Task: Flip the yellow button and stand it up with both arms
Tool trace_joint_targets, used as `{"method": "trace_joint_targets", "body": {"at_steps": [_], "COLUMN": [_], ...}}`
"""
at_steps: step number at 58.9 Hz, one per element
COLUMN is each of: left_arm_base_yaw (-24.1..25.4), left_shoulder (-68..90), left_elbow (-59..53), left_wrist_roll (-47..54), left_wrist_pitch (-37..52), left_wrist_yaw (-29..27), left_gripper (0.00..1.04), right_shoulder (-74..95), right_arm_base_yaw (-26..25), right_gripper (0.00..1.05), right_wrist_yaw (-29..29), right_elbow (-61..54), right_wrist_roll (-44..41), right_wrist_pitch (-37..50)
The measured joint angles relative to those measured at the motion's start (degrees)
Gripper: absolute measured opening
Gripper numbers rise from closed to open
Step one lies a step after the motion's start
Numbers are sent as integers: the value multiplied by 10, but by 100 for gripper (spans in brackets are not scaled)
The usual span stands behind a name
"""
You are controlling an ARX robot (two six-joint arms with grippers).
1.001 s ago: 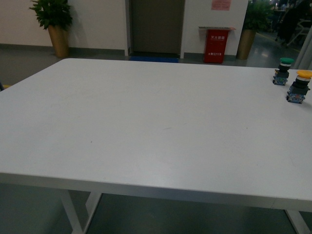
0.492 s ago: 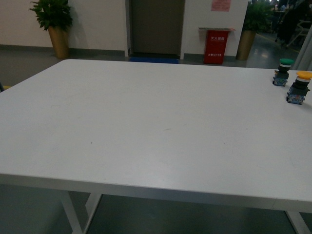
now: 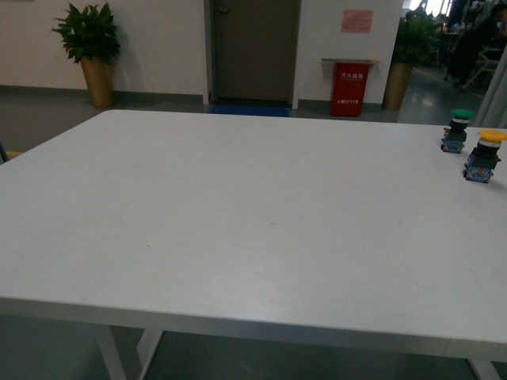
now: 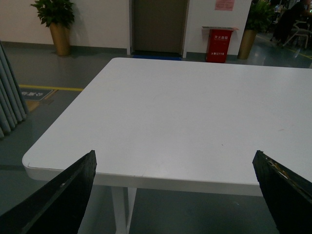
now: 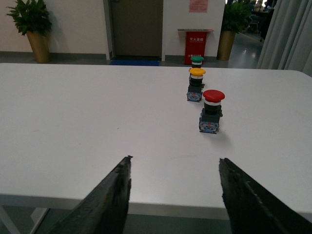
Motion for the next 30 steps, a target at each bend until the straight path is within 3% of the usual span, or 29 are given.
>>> {"method": "trace_joint_targets", "body": {"at_steps": [12, 30], "left_arm_base_yaw": [0, 0], "left_shoulder": [0, 0], "left_elbow": [0, 0], "left_wrist_roll": [0, 0], "left_wrist_pitch": [0, 0], "left_wrist_yaw": [0, 0], "left_gripper": [99, 99], "right_shoulder": [0, 0], "right_arm_base_yaw": [0, 0], "right_gripper": [99, 98], "right_wrist_yaw": [0, 0], "right_elbow": [0, 0], "right_wrist_roll": [0, 0], "right_wrist_pitch": [0, 0]}}
